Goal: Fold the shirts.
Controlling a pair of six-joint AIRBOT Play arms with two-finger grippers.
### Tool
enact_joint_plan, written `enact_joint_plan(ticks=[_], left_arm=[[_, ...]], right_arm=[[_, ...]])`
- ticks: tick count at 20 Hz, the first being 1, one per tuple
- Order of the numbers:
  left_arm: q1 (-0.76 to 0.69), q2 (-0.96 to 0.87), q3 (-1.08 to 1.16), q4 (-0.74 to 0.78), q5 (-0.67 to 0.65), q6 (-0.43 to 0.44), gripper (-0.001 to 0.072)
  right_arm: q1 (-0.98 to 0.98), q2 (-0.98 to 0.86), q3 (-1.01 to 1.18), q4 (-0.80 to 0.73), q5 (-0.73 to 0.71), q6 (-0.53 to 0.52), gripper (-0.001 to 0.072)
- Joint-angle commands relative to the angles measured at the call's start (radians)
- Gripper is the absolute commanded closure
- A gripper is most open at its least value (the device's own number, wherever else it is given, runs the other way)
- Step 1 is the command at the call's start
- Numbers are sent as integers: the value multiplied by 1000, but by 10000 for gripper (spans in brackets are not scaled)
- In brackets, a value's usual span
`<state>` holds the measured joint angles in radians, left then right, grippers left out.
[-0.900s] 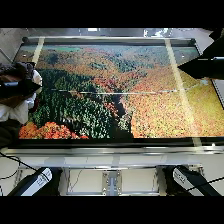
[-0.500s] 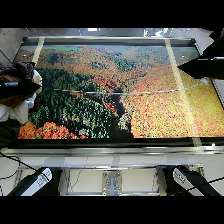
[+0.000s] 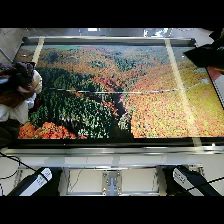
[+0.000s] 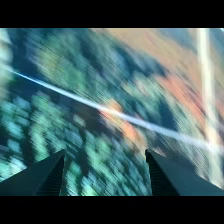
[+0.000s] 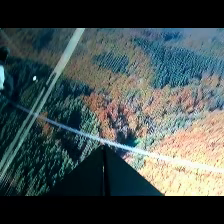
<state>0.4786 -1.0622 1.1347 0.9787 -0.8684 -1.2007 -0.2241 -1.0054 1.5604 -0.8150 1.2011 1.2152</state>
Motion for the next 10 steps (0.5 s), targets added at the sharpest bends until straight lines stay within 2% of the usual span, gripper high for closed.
enact_joint_plan(ticks=[1, 4, 5, 6, 8, 10], left_arm=[[104, -63, 10, 172, 299, -164, 125], [187, -213, 29, 172, 266, -165, 108], [188, -260, 45, 173, 272, -164, 58], [185, -312, 74, 172, 282, -164, 47], [166, -409, 157, 169, 285, -165, 47], [156, -491, 236, 104, 286, -165, 48]], right_arm=[[0, 1, 1, 10, -233, -2, 695], [1, 0, 1, 24, -301, 15, 695], [0, 0, 1, 34, -304, 24, 695], [0, 0, 1, 40, -304, 26, 695], [1, 0, 1, 64, -304, 27, 695], [0, 1, 1, 97, -301, 29, 695]])
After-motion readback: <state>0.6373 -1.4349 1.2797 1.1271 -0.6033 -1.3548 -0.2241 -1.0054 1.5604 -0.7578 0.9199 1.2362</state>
